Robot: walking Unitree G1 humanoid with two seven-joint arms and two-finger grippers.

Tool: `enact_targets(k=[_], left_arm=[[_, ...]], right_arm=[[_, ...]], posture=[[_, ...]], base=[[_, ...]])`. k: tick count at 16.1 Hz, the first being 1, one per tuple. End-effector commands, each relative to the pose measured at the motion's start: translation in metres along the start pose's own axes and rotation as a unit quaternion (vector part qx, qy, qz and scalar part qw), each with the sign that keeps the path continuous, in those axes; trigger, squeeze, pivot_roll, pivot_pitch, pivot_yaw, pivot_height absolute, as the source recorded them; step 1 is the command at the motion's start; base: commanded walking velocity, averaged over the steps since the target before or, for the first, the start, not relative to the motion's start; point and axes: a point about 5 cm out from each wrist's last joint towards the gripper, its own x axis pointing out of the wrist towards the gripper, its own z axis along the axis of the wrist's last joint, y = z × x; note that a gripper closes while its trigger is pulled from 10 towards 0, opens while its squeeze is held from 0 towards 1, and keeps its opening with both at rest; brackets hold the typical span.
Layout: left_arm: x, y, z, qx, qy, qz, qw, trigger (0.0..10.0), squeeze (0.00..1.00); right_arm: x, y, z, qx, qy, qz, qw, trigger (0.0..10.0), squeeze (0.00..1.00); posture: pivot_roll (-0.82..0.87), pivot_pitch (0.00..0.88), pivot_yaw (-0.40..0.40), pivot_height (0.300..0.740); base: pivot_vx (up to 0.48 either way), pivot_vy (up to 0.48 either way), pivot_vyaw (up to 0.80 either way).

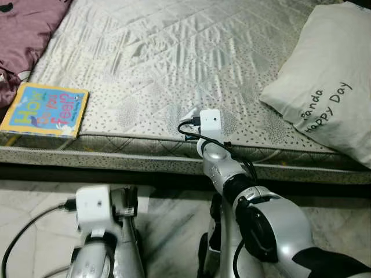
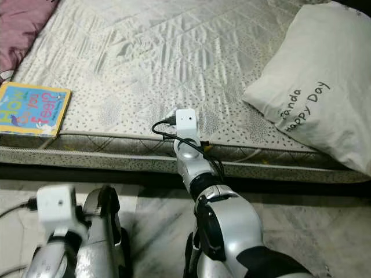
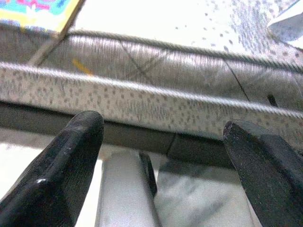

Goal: Clean up the room

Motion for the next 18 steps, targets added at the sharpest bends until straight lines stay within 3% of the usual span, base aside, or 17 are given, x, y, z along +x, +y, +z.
enact_targets(k=[1, 4, 6, 8, 10, 11, 13, 18], left_arm=[[0.005, 0.003, -0.005, 0.0, 0.008, 0.005, 1.0, 10.0, 0.0], [0.029, 0.002, 0.006, 0.006, -0.029, 0.001, 1.0, 10.0, 0.0], [0.045, 0.005, 0.011, 0.015, -0.051, -0.001, 0.999, 10.0, 0.0], [0.057, 0.011, 0.013, 0.028, -0.065, 0.0, 0.997, 10.0, 0.0], [0.066, 0.015, 0.014, 0.035, -0.074, 0.013, 0.997, 10.0, 0.0], [0.073, 0.015, 0.015, 0.036, -0.081, 0.016, 0.996, 10.0, 0.0], [0.083, 0.013, 0.017, 0.041, -0.098, 0.009, 0.994, 10.0, 0.0], [0.088, 0.017, 0.022, 0.047, -0.124, 0.019, 0.991, 10.0, 0.0]], right_arm=[[0.001, 0.01, 0.014, 0.011, -0.022, 0.022, 0.999, 0.0, 0.0], [0.004, -0.017, 0.02, 0.017, -0.057, 0.023, 0.998, 0.0, 0.0], [0.002, -0.046, 0.013, 0.017, -0.079, 0.018, 0.997, 0.0, 0.0], [-0.002, -0.064, 0.007, 0.024, -0.101, 0.015, 0.994, 0.0, 0.0], [-0.009, -0.072, 0.002, 0.03, -0.122, 0.022, 0.992, 0.0, 0.0], [-0.022, -0.076, -0.003, 0.042, -0.143, 0.036, 0.988, 0.0, 0.0], [-0.035, -0.073, -0.003, 0.061, -0.171, 0.063, 0.981, 0.0, 0.0], [-0.064, -0.084, 0.0, 0.072, -0.19, 0.088, 0.975, 0.0, 0.0]], posture=[[0.15, 0.134, -0.092, 0.545], [0.13, 0.063, -0.089, 0.545], [0.1, 0.0, -0.08, 0.545], [0.06, 0.0, -0.06, 0.545], [0.03, 0.0, -0.038, 0.545], [0.02, 0.0, -0.028, 0.545], [0.01, 0.0, -0.01, 0.545], [-0.01, 0.0, 0.003, 0.545]], base=[[0.0, 0.0, 0.0], [0.0, 0.0, 0.0], [0.0, 0.0, 0.0], [0.0, 0.0, 0.0], [0.0, 0.0, 0.0], [0.0, 0.0, 0.0], [0.0, 0.0, 0.0], [0.0, 0.0, 0.0]])
